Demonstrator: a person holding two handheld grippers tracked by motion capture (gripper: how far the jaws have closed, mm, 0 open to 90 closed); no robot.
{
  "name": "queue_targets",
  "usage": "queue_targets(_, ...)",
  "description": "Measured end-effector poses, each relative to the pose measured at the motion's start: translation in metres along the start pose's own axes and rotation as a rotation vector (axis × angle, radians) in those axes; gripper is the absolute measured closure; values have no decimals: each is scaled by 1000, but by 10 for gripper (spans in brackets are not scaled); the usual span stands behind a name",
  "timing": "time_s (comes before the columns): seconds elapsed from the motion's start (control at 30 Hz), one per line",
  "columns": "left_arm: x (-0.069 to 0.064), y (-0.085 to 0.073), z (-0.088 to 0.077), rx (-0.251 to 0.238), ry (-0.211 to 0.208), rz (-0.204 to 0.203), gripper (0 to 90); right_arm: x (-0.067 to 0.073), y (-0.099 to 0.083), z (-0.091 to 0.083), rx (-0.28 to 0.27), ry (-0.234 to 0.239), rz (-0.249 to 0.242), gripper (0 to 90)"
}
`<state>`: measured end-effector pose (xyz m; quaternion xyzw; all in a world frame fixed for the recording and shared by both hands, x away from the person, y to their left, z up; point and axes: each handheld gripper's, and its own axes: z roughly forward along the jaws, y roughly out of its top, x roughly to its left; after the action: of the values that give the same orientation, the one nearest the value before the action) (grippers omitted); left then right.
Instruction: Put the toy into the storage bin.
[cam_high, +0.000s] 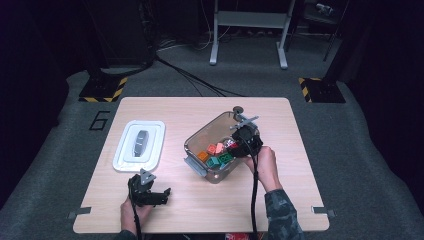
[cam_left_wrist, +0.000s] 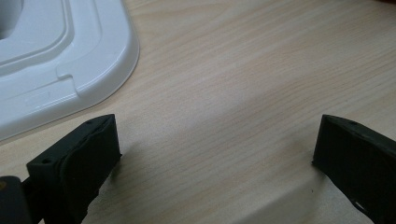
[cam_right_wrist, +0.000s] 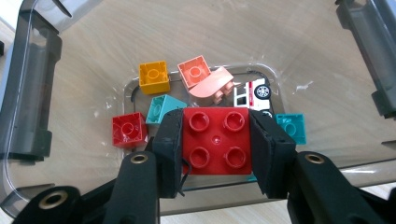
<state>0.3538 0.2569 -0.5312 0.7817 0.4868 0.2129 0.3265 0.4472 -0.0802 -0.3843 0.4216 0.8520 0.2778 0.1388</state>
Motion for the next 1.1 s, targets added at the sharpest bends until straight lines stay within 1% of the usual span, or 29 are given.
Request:
queue_targets(0.07, 0, 0, 0, -1, 1, -1, 4, 1, 0, 1, 0, -1, 1, 583)
queue_targets(0.1, 0, 0, 0, 1, 0, 2, 4, 1, -1, 1, 9, -3, -6, 582)
queue_targets(0.2, 0, 0, 0, -3, 1, -2, 4, 2, -1, 0, 19, -6, -5, 582)
queue_targets(0.27, 0, 0, 0, -2, 1, -2, 4, 1, -2, 0, 15, -3, -10, 581)
queue_targets(0.3, 0, 0, 0, -2, 1, -2, 4, 1, -2, -1, 8, -10, -12, 580)
queue_targets(0.43, 0, 0, 0, -2, 1, -2, 4, 3, -2, -2, 14, -13, -10, 575)
queue_targets(0.5, 0, 0, 0, -1, 1, 1, 4, 3, -2, -3, 25, -6, -7, 560)
queue_targets(0.53, 0, 0, 0, -3, 2, -1, 4, 2, -2, -3, 22, -8, -17, 549)
queue_targets(0.57, 0, 0, 0, -1, 1, 0, 4, 2, -2, -2, 17, -15, -17, 520)
queue_targets(0.6, 0, 0, 0, 1, 0, 2, 4, 1, -2, -3, 22, -12, -11, 482)
queue_targets(0.63, 0, 0, 0, -2, 4, 0, 4, 1, -3, -4, 25, -17, -5, 473)
queue_targets(0.67, 0, 0, 0, -1, 3, 1, 4, 1, -3, -5, 22, -16, 3, 442)
queue_targets(0.7, 0, 0, 0, 0, 3, 3, 4, 1, -4, -6, 10, -22, 4, 397)
queue_targets(0.73, 0, 0, 0, 1, 3, 4, 4, 0, -4, -8, 9, -19, 9, 360)
queue_targets(0.77, 0, 0, 0, 0, 3, 2, 4, 0, -5, -9, -2, -23, 21, 344)
queue_targets(0.8, 0, 0, 0, 0, 3, 3, 4, -1, -8, -15, -17, -23, 22, 287)
queue_targets(0.87, 0, 0, 0, 0, 3, 4, 4, -1, -9, -17, -26, -22, 28, 269)
queue_targets(0.9, 0, 0, 0, 1, 3, 4, 4, -2, -14, -23, -54, -24, 34, 218)
queue_targets(0.97, 0, 0, 0, -2, 4, 0, 4, -2, -16, -25, -63, -29, 36, 203)
queue_targets(1.0, 0, 0, 0, -2, 4, 2, 4, -2, -19, -28, -69, -26, 50, 180)
queue_targets(1.03, 0, 0, 0, -2, 4, 1, 4, -3, -21, -30, -77, -30, 45, 168)
queue_targets(1.1, 0, 0, 0, -2, 4, 1, 4, -4, -28, -35, -93, -39, 51, 147)
